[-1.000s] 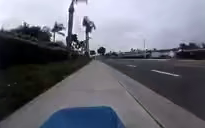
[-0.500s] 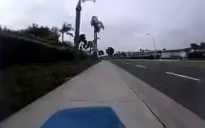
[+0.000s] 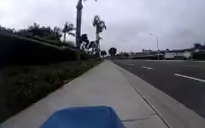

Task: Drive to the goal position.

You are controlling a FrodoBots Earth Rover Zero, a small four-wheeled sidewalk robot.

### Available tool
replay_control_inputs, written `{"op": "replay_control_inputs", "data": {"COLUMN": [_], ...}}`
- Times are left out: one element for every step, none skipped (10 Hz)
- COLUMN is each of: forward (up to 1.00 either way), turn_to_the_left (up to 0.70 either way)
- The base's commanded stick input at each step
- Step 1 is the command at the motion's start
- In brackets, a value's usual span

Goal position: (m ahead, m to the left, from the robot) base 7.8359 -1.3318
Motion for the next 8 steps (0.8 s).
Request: {"op": "replay_control_inputs", "data": {"forward": [1.00, 1.00, 1.00, 1.00, 1.00, 1.00, 1.00, 1.00], "turn_to_the_left": [0.00, 0.00, 0.00, 0.00, 0.00, 0.00, 0.00, 0.00]}}
